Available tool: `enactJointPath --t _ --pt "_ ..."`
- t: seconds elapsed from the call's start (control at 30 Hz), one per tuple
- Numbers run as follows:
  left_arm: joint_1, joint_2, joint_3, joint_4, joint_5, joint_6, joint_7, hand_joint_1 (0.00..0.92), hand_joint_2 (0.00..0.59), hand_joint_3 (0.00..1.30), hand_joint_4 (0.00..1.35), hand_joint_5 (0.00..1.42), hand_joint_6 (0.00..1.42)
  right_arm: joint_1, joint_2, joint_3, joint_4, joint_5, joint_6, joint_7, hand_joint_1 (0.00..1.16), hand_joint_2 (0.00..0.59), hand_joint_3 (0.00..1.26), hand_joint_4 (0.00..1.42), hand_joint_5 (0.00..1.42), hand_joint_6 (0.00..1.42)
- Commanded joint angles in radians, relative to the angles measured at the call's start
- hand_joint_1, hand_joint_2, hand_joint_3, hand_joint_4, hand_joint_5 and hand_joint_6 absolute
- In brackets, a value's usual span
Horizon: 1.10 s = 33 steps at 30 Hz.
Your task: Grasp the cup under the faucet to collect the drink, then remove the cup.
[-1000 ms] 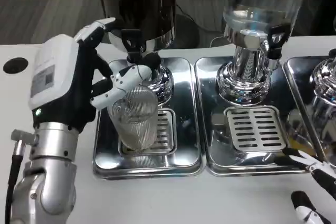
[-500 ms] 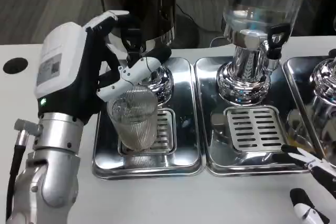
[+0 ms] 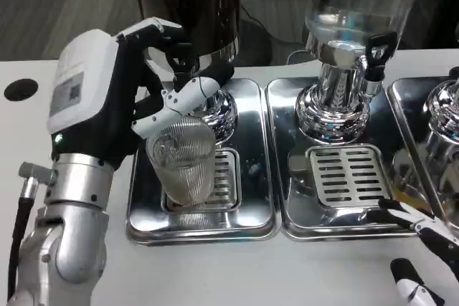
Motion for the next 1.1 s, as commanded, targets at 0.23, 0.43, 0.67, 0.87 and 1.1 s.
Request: enactJointPath --t 0.23,0.43,0.67,0.87,1.1 --pt "0.02 0.012 -0.003 -0.016 0.003 -0.021 -0.023 0.082 0.07 0.56 0.54 0.94 0.77 -0.006 0.003 0.003 0.005 -0.005 0.001 0.001 0.43 0.443 0.27 0.13 0.11 0.0" --pt "0.052 0.019 -0.004 -0.03 0.001 -0.033 -0.03 0.082 0.07 0.57 0.54 0.94 0.77 -0.009 0.005 0.01 -0.001 -0.006 0.006 0.002 0.43 0.443 0.27 0.13 0.11 0.0" --pt "0.075 0.021 -0.005 -0.03 -0.002 -0.05 -0.034 0.082 0.07 0.57 0.54 0.94 0.79 -0.009 0.007 0.012 -0.012 -0.01 0.012 0.002 0.43 0.443 0.27 0.13 0.11 0.0" --pt "0.082 0.019 -0.012 -0.028 0.0 -0.056 -0.039 0.082 0.07 0.57 0.54 0.94 0.79 -0.002 0.007 0.01 -0.013 -0.008 0.009 0.001 0.43 0.443 0.27 0.13 0.11 0.0" --pt "0.087 0.017 -0.014 -0.033 0.002 -0.056 -0.04 0.082 0.07 0.57 0.54 0.94 0.79 0.002 0.006 0.009 -0.016 -0.009 0.005 0.001 0.43 0.443 0.27 0.13 0.11 0.0"
